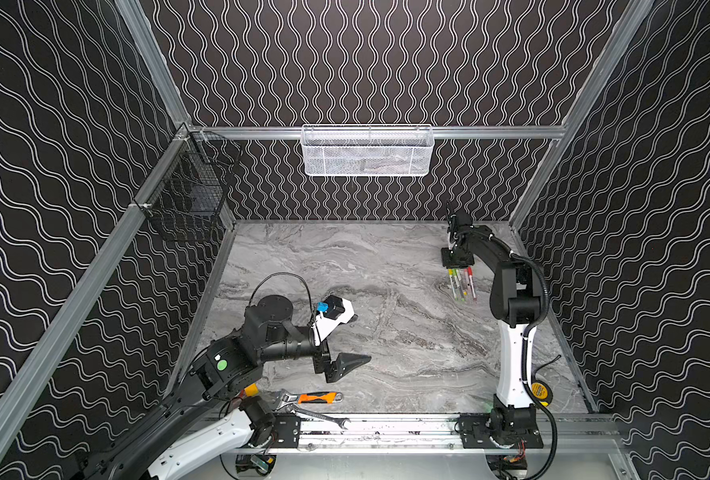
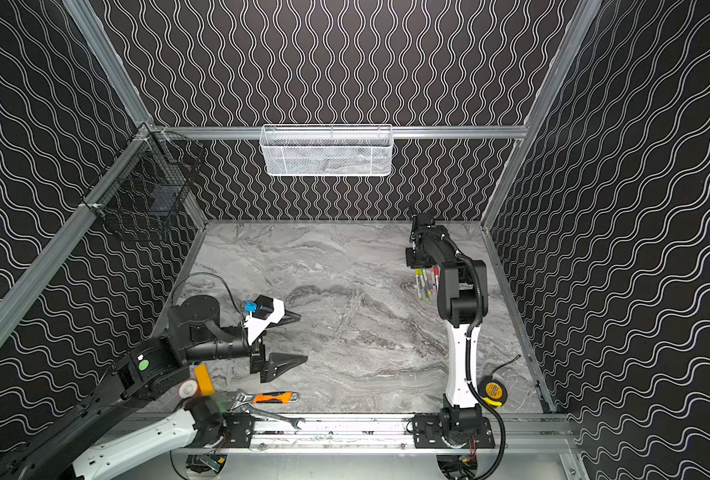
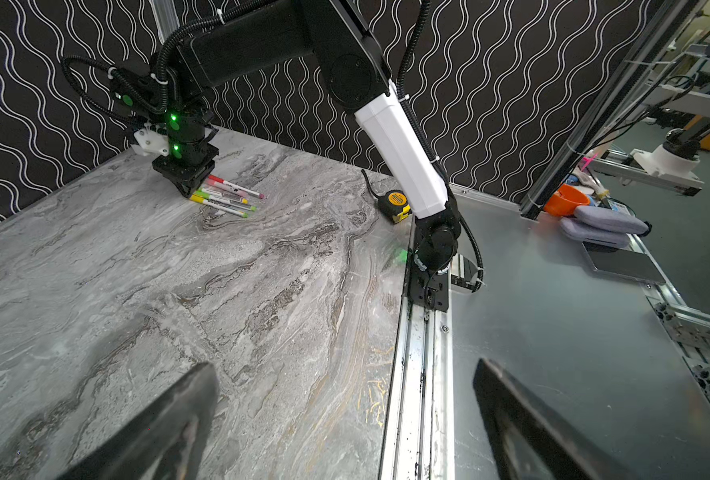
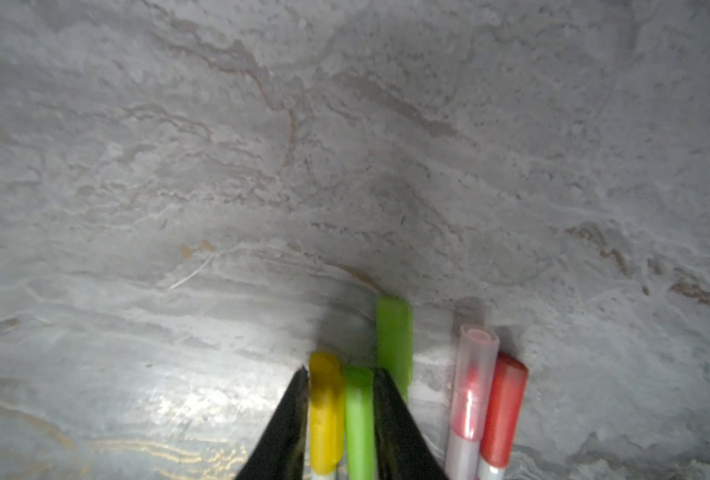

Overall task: Insert the pens into the pen caps
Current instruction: 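Open the right gripper beside the markers and lift it away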

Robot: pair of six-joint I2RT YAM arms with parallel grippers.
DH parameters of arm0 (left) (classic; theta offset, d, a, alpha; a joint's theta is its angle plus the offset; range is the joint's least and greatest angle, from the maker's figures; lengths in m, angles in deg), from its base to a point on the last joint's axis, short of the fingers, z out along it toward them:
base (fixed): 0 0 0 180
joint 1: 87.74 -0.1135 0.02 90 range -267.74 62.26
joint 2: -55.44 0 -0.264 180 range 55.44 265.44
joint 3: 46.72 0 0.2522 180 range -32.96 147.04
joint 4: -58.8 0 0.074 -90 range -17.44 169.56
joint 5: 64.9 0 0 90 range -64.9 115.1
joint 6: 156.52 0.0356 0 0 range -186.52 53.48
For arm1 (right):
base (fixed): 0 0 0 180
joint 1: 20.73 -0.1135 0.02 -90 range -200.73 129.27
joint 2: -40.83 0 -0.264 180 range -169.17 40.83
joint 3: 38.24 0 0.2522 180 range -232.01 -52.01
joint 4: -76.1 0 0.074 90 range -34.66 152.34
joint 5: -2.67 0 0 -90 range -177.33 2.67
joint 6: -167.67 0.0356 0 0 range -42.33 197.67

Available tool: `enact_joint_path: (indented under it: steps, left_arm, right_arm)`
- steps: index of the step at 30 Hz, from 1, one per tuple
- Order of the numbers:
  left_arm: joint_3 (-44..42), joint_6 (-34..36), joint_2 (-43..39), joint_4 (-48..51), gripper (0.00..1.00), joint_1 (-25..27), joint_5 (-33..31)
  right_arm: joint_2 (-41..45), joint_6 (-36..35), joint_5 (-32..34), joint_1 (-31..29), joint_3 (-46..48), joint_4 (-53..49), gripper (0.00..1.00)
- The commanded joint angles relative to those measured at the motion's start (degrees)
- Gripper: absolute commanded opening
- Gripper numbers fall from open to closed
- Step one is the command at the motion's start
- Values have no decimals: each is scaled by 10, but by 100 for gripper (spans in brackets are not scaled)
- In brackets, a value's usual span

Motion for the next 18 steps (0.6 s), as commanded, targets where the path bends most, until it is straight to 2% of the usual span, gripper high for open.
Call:
enact_joint_path:
  steps: [1,6,11,16,18]
  left_arm:
    - [-1,-6,3,-23,99,0,-3]
    - [-2,-1,10,-19,99,0,-11]
    - [4,4,19,-9,99,-1,-46]
    - [3,1,35,-18,99,-1,-177]
    - [1,0,49,-33,99,-3,-258]
  right_arm:
    - [11,-8,9,0,3,1,33]
    - [61,-1,-13,0,15,1,42]
    - [155,15,-53,0,93,36,55]
    - [267,24,-80,-3,209,92,71]
    - [302,24,-94,-6,250,118,91]
